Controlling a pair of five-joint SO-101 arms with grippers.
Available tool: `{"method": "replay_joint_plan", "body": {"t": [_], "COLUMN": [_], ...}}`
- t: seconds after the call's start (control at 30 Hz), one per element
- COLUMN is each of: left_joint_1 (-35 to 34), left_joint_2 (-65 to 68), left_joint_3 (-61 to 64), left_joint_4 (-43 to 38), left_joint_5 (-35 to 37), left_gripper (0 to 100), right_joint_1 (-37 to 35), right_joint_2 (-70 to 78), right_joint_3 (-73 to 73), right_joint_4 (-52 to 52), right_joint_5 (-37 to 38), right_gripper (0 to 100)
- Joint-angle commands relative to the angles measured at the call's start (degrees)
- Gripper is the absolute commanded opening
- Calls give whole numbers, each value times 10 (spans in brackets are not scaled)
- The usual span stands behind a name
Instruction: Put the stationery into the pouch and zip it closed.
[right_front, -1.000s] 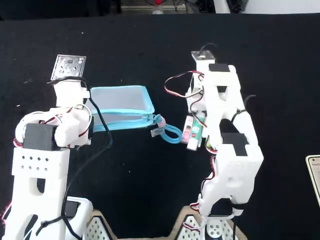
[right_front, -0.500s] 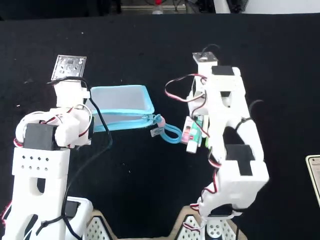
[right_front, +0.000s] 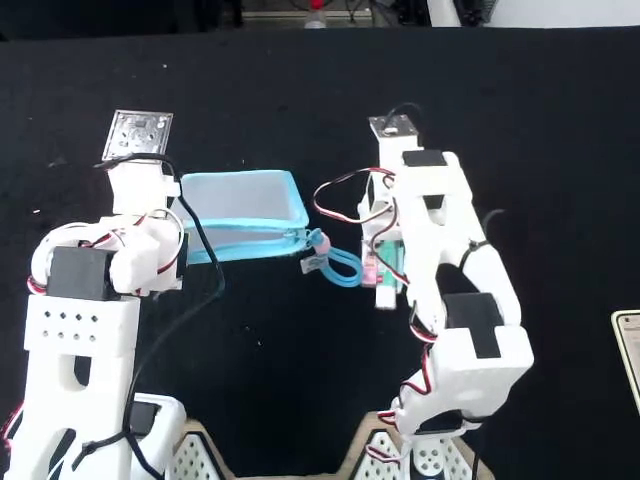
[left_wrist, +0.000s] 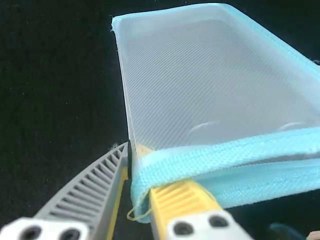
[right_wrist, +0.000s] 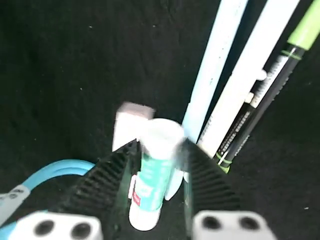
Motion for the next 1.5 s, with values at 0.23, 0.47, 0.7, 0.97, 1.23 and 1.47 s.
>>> {"method": "replay_joint_plan", "body": {"t": [0.23,0.47,0.7,0.97,1.23,1.47], "left_joint_1": [2,2,2,2,2,2], "left_joint_2": [3,3,3,3,3,3], "left_joint_3": [3,3,3,3,3,3], "left_joint_4": [-4,-4,-2,-4,-4,-4], "left_joint_5": [6,6,6,6,6,6], "left_gripper": [30,30,30,30,30,30], "right_joint_1": [45,96,273,367,375,375], "right_joint_2": [-66,-175,-170,-31,42,46], "right_joint_3": [-23,-52,-50,-51,-51,-46], "right_joint_4": [28,91,58,-5,-55,-60], "right_joint_5": [44,171,296,343,346,345], "right_gripper": [11,12,15,83,145,147]}}
